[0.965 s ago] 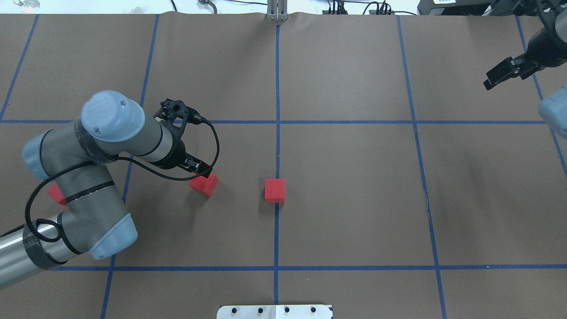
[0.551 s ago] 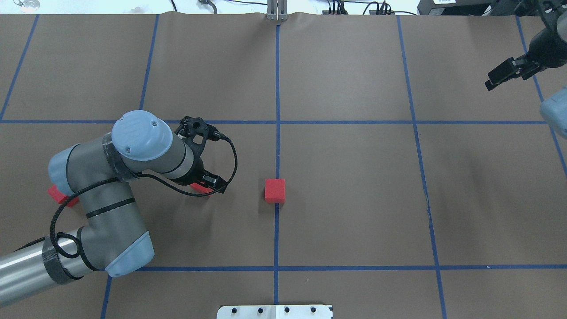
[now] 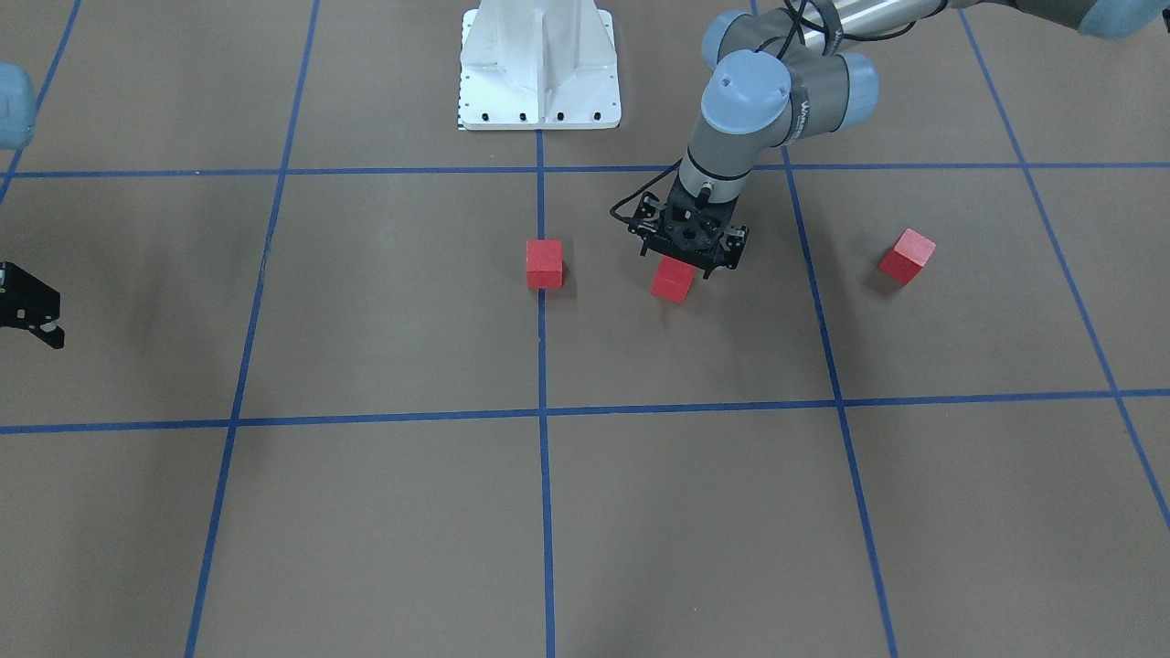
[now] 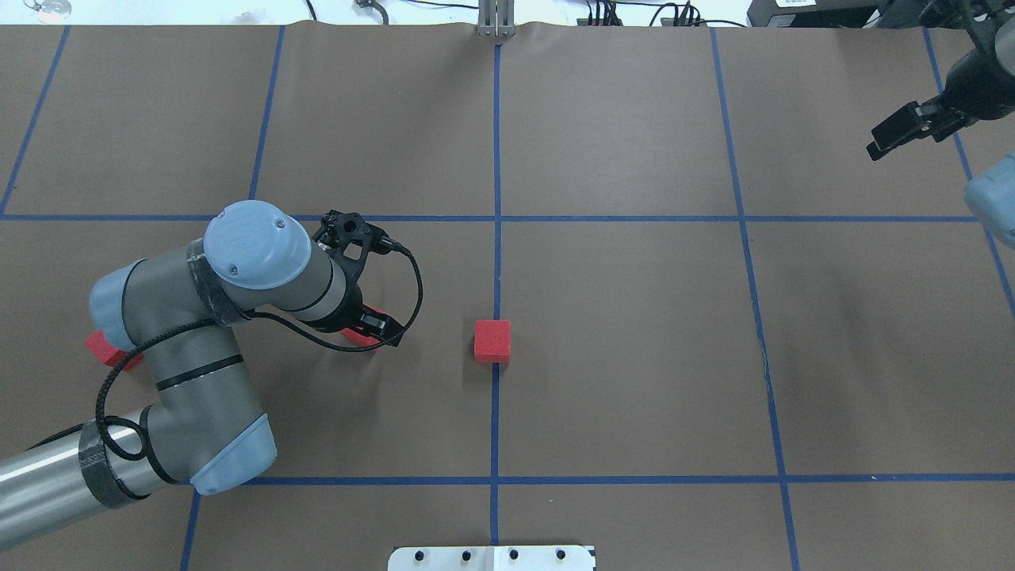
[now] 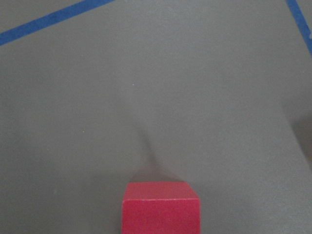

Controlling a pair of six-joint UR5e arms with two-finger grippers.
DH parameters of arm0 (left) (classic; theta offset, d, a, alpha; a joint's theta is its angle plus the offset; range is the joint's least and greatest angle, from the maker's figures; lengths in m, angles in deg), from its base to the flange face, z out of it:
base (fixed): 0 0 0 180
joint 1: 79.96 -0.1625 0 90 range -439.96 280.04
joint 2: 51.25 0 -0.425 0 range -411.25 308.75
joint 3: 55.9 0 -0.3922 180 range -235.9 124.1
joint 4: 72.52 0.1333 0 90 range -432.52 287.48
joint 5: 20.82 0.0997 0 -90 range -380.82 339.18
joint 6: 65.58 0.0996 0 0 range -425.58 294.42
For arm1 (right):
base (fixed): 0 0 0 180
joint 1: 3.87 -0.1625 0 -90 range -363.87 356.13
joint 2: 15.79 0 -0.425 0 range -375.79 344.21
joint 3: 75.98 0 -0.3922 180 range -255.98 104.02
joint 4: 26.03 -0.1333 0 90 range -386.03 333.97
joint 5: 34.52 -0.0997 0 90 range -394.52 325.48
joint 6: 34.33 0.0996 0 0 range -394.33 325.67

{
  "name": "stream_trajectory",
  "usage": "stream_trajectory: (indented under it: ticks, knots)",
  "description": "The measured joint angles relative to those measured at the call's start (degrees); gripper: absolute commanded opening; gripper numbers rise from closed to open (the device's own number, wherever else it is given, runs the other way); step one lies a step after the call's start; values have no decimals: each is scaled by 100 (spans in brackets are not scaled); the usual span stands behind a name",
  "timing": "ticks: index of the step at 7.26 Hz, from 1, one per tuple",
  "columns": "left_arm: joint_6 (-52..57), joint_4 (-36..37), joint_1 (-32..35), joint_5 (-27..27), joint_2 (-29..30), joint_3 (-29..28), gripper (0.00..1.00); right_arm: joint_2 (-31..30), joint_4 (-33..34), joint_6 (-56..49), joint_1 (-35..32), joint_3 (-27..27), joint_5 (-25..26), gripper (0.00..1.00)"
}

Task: Form red blocks into L shape at center
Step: 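Lower the left gripper onto the middle red cube and grasp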

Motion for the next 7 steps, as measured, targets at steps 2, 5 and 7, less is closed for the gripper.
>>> stream_trajectory:
  ticks: [2, 5, 7]
  knots:
    - [-3, -5, -8, 28, 20, -76, 73, 2, 0, 6, 1, -3, -1, 99]
    - [-10, -1, -9, 31, 25, -86, 66, 2, 0, 9, 1, -3, -5, 99]
    - [-12, -4, 0, 31, 26, -78, 66, 2, 0, 10, 1, 2, -5, 99]
